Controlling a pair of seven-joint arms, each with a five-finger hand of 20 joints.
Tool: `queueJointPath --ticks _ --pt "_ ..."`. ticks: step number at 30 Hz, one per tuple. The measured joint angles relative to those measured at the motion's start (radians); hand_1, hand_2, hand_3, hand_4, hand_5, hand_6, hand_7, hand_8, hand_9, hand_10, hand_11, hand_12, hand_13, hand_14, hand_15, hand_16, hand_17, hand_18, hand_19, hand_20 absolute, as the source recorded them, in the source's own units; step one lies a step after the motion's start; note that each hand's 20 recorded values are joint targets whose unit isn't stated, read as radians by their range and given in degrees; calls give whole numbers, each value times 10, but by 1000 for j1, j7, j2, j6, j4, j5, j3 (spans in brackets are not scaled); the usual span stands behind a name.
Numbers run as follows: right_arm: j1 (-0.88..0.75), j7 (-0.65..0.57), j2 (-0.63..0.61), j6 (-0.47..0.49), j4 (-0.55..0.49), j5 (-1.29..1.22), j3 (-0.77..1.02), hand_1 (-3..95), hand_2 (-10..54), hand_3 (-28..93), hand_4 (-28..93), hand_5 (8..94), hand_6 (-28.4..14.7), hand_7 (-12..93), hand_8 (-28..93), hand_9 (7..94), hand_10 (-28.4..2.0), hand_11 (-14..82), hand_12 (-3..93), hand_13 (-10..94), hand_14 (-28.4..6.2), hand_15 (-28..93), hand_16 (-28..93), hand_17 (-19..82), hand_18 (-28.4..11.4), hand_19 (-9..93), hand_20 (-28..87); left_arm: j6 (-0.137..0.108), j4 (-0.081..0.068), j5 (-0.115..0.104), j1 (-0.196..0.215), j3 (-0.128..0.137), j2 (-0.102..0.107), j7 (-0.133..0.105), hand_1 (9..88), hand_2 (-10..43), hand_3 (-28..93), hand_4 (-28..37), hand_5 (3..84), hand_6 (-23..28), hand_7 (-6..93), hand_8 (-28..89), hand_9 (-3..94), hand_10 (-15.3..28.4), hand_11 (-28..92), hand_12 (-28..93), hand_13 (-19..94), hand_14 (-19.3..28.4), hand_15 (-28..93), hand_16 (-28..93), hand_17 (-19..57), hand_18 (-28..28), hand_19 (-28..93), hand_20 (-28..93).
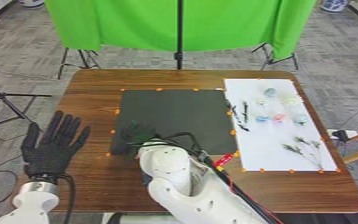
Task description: Arrange flowers
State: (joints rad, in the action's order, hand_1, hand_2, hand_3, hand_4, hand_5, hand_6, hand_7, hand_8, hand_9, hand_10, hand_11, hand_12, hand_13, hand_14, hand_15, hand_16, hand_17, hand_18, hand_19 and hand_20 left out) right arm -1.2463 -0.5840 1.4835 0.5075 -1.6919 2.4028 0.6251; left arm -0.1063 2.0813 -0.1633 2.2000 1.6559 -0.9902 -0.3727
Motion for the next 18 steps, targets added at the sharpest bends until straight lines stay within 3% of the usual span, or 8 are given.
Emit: queueJointPath --ticks 18 --pt "5 -46 5 -1 2 -60 23 229 114 654 -194 545 -124 110 -58 477 -284 207 215 313 -284 654 199 230 -284 799 474 -3 0 -2 9 7 -1 3 247 151 717 -283 431 70 172 -97 391 152 237 138 305 151 388 -46 -50 152 369 177"
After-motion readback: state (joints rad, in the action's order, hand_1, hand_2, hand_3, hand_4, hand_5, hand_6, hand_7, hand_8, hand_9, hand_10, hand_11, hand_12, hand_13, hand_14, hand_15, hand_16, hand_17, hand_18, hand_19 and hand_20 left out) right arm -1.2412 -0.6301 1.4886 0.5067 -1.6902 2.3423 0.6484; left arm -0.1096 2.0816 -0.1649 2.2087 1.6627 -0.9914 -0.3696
